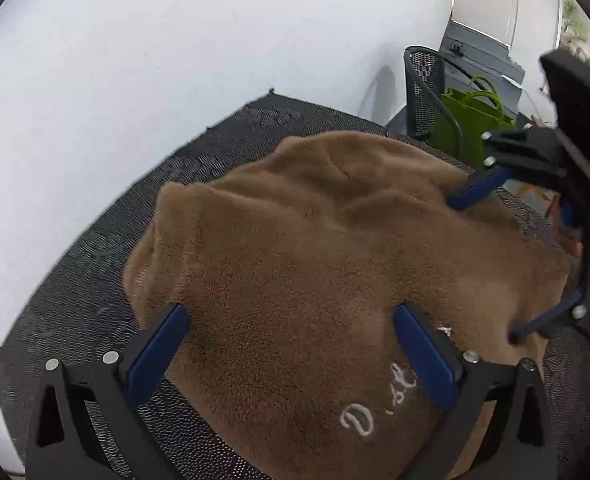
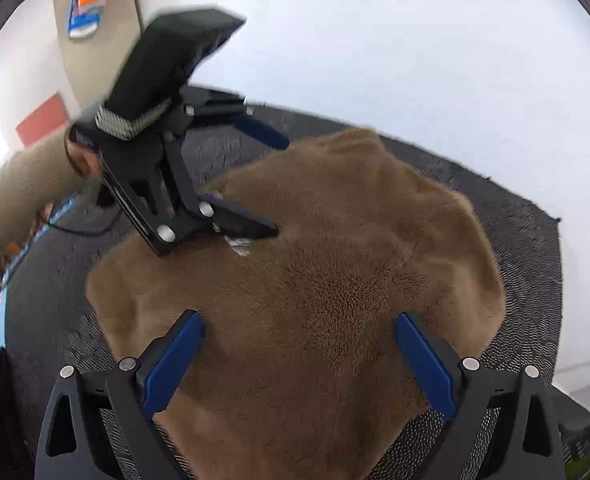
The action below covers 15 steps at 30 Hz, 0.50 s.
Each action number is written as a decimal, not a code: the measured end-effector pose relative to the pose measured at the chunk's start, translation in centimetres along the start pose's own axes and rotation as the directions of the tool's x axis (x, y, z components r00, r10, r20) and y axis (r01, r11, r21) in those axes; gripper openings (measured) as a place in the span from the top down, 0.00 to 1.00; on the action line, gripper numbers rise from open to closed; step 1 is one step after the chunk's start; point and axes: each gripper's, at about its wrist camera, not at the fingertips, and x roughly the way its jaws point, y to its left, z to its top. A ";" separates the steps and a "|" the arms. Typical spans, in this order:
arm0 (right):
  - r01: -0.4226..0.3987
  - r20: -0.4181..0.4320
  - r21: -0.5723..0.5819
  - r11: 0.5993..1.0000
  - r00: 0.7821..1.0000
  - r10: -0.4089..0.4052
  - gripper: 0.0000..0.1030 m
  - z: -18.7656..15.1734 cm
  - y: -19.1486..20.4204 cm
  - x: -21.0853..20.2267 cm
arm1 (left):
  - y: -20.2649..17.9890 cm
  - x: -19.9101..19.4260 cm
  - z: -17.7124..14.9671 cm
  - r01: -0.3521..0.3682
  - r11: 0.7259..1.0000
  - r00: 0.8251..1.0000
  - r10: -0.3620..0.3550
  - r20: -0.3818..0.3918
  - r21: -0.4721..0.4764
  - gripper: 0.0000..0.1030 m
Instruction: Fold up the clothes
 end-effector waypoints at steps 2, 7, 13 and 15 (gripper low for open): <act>-0.014 -0.026 -0.002 1.000 1.000 0.014 0.04 -0.7 -0.4 0.9 | 0.3 0.7 -0.4 0.029 0.999 0.999 -0.029 -0.012 -0.020 0.00; -0.032 0.004 0.012 0.999 0.999 0.032 0.02 -2.5 -1.0 1.3 | 0.2 2.2 -1.8 0.056 0.996 0.998 -0.055 0.015 -0.065 0.00; -0.042 0.009 0.014 0.999 0.999 0.042 0.02 -2.5 -1.0 0.9 | 0.2 0.5 -2.0 0.050 0.997 0.998 -0.047 0.039 -0.059 0.00; -0.050 0.015 0.025 0.998 0.999 0.050 0.02 -1.7 -1.2 -0.1 | -0.2 -0.9 -1.9 0.033 0.999 0.997 -0.033 0.065 -0.002 0.00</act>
